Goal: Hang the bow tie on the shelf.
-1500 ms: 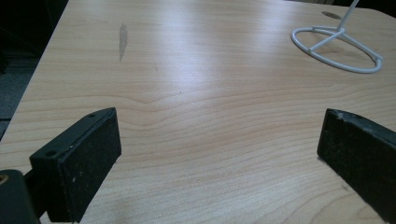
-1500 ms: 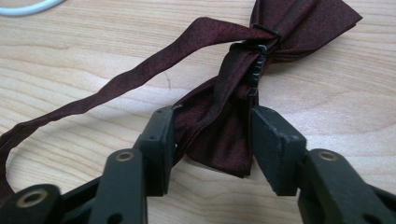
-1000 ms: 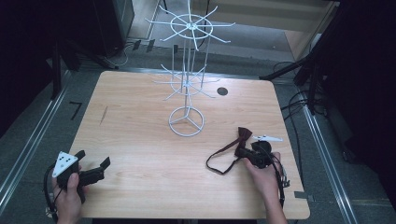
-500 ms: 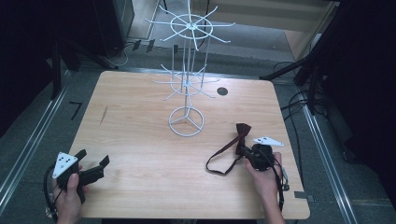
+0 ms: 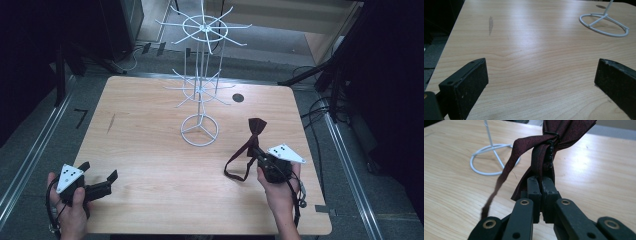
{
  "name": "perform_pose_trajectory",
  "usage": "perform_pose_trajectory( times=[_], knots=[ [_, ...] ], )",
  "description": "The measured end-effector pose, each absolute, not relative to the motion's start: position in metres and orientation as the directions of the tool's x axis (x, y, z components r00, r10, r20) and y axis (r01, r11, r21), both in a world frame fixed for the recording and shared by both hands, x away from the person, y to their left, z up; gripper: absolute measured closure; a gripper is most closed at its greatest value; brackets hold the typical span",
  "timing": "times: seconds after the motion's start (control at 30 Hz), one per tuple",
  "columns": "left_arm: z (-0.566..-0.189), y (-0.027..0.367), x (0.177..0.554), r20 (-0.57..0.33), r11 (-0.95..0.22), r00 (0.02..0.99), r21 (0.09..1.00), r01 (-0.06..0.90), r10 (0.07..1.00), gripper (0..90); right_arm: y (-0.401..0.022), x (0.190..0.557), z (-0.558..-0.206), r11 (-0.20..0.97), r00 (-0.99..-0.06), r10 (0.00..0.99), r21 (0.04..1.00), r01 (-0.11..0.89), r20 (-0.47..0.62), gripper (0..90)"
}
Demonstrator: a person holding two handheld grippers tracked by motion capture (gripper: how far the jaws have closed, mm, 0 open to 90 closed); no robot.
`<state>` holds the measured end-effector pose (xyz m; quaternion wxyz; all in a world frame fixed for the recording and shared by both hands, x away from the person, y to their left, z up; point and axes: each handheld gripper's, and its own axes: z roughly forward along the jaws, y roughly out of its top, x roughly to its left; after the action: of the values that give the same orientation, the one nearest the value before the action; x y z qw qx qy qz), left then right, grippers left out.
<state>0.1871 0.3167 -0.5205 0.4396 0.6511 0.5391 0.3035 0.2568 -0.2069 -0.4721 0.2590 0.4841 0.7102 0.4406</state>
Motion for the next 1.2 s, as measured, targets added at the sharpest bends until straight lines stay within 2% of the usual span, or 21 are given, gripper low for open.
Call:
perform_pose_trajectory(
  times=[0.27,1.2],
  knots=[
    [-0.522,0.31,0.188,-0.021,-0.1,0.257,0.888,0.449,0.966,0.0,-0.192,0.257,-0.452,0.122,-0.413,0.909,0.904,0.41,0.064,88.4],
    [-0.522,0.311,0.189,-0.036,-0.082,0.243,0.886,0.456,0.969,0.0,-0.159,0.274,-0.388,0.096,-0.43,0.903,0.966,0.24,0.017,88.3]
  ],
)
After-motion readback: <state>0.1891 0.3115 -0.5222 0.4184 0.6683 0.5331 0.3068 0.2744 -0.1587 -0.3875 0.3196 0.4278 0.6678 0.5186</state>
